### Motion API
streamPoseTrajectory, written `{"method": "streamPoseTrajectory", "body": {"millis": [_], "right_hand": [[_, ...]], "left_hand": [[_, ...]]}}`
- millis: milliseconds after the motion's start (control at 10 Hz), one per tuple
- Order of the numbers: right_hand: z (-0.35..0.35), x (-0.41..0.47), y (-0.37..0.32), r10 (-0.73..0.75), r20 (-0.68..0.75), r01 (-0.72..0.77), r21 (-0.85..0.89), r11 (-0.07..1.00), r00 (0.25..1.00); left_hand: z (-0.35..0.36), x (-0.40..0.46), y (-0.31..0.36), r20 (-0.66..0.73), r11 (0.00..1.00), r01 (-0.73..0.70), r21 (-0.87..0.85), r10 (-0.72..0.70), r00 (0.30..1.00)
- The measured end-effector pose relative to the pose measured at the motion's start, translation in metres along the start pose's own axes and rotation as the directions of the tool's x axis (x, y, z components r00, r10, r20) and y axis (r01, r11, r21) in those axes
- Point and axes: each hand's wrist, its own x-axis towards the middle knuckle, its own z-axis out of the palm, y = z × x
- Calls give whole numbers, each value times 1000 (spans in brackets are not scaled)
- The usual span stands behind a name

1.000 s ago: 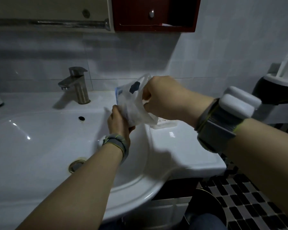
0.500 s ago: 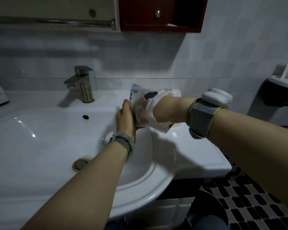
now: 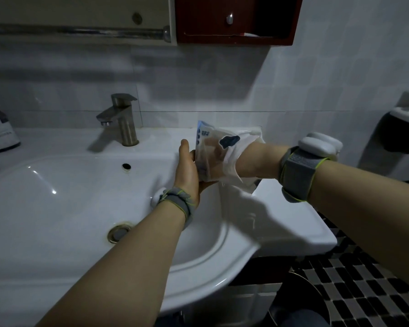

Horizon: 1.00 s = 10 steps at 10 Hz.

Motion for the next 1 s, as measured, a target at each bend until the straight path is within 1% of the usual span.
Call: {"method": "streamPoseTrajectory", "body": {"millis": [100, 200, 300, 400, 500, 600, 700, 800, 900, 1000], "right_hand": [[4, -6, -10, -66, -47, 63, -58, 996, 997], [3, 1, -3, 11, -56, -7, 71, 997, 998], [0, 6, 1, -116, -35, 108, -182, 977, 993], [3, 16, 3, -212, 50, 208, -499, 841, 976], [6, 26, 9, -212, 37, 202, -490, 848, 977], [7, 25, 11, -170, -14, 149, -404, 902, 985], [19, 41, 17, -101, -65, 69, -381, 922, 993], [24, 42, 20, -48, -131, 9, -286, 958, 990], [17, 32, 13, -87, -115, 44, -331, 942, 990], [15, 26, -2, -74, -107, 4, -549, 835, 992]], "left_hand": [[2, -1, -1, 5, 1000, -2, 5, 2, 1000], [3, -1, 0, 0, 1000, -5, -8, 5, 1000], [1, 1, 0, -6, 1000, -12, 6, 12, 1000], [1, 3, -3, -1, 1000, -7, 19, 7, 1000], [2, 3, -3, 10, 1000, -7, 17, 7, 1000], [3, 2, -3, 13, 1000, -16, 22, 16, 1000], [4, 0, -3, -14, 998, -47, 45, 48, 999], [6, -1, -3, -59, 989, -105, 103, 112, 992], [6, -1, -3, -93, 977, -151, 150, 166, 982], [4, 1, -5, -120, 959, -193, 205, 221, 968]]}}
